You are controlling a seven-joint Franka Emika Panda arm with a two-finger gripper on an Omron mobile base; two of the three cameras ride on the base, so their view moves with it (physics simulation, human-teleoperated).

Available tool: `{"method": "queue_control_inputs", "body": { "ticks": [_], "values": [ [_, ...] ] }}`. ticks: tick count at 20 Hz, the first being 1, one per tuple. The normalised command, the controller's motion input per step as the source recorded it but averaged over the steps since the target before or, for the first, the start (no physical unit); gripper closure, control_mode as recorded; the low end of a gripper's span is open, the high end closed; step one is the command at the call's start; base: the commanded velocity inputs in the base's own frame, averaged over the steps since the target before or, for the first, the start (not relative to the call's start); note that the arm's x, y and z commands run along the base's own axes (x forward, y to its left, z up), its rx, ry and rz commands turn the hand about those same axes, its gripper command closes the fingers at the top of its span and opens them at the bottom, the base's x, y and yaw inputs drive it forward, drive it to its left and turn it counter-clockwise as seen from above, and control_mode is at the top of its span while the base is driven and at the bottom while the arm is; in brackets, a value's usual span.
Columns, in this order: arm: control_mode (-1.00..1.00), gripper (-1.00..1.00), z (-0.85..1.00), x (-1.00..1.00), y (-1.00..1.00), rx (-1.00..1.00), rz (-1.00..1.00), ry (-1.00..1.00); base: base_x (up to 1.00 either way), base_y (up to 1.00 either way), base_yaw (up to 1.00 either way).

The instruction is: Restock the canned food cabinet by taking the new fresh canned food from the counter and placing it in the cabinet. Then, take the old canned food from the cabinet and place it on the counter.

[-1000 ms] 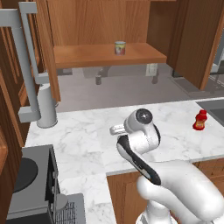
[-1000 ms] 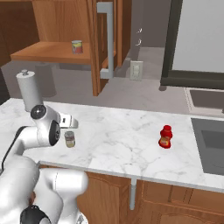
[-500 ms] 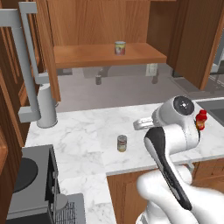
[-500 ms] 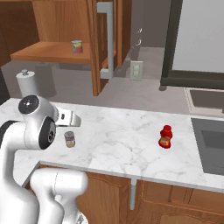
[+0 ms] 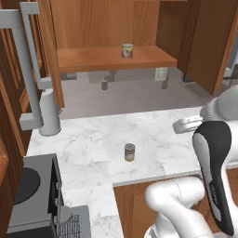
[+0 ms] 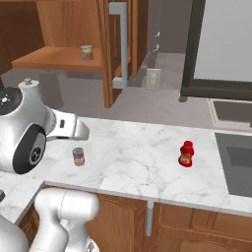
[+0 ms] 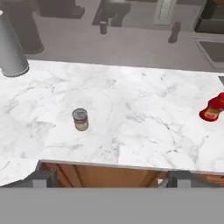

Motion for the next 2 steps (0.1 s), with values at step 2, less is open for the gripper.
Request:
{"method": "queue_control_inputs", "body": {
  "ticks": [2],
  "values": [
    [-1.00, -1.00, 0.52, -1.00, 0.00, -0.02, 0.26, -0.18, 0.00, 0.00, 0.00]
  ]
}}
